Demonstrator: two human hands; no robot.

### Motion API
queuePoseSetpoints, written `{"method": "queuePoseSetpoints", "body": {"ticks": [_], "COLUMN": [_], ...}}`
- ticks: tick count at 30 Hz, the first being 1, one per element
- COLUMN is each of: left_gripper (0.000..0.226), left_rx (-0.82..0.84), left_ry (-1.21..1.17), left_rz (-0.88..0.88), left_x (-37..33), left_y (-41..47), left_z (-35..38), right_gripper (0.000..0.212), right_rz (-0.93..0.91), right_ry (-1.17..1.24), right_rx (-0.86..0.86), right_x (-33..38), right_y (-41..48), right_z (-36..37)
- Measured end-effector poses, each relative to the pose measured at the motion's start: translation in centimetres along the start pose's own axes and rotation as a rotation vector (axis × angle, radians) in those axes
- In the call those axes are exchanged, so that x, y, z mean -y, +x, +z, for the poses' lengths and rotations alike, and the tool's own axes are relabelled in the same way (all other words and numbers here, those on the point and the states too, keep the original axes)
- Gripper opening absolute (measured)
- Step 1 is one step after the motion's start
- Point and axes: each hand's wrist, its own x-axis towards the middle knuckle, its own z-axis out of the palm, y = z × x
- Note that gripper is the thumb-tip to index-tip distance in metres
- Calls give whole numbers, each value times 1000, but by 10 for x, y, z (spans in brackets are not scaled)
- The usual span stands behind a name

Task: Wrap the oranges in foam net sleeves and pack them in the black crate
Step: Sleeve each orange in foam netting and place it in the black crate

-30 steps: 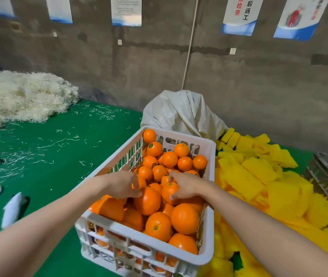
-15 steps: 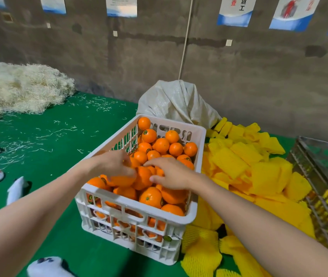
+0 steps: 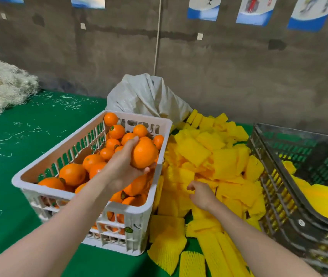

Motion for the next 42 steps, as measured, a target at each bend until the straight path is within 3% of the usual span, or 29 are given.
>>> {"method": "queuePoseSetpoints", "body": {"ticks": [3,6,10,15,20,22,26,29,31,34,37,42], "left_gripper": [48,40,41,42,44,44,48,42,40,36,35,31], "left_rx": [60,67,16,-19,-33,-36,-38,-53,-46,-34,-41,-83], "left_ry": [127,154,175,107,82,83,93,106,101,65,40,77], "left_rz": [50,74,79,69,46,37,40,49,62,84,141,176], "left_x": [13,21,28,34,36,36,35,35,35,34,33,42], "left_y": [2,3,5,6,9,10,12,13,13,17,21,32], "left_z": [12,20,30,33,32,31,31,31,30,27,33,59], "right_gripper": [41,47,54,37,37,41,58,43,42,50,37,35], "right_rz": [-23,-33,230,325,366,343,189,76,17,-84,-80,-130], "right_ry": [-28,248,521,720,908,959,699,323,252,426,627,1100], "right_rx": [6,-15,102,101,174,210,215,64,-27,-52,-68,134], "right_x": [-8,22,75,94,84,73,62,66,64,50,33,23], "right_y": [-1,6,28,38,35,33,40,47,48,41,24,-26], "right_z": [13,19,30,30,23,26,41,41,26,-14,-57,-105]}}
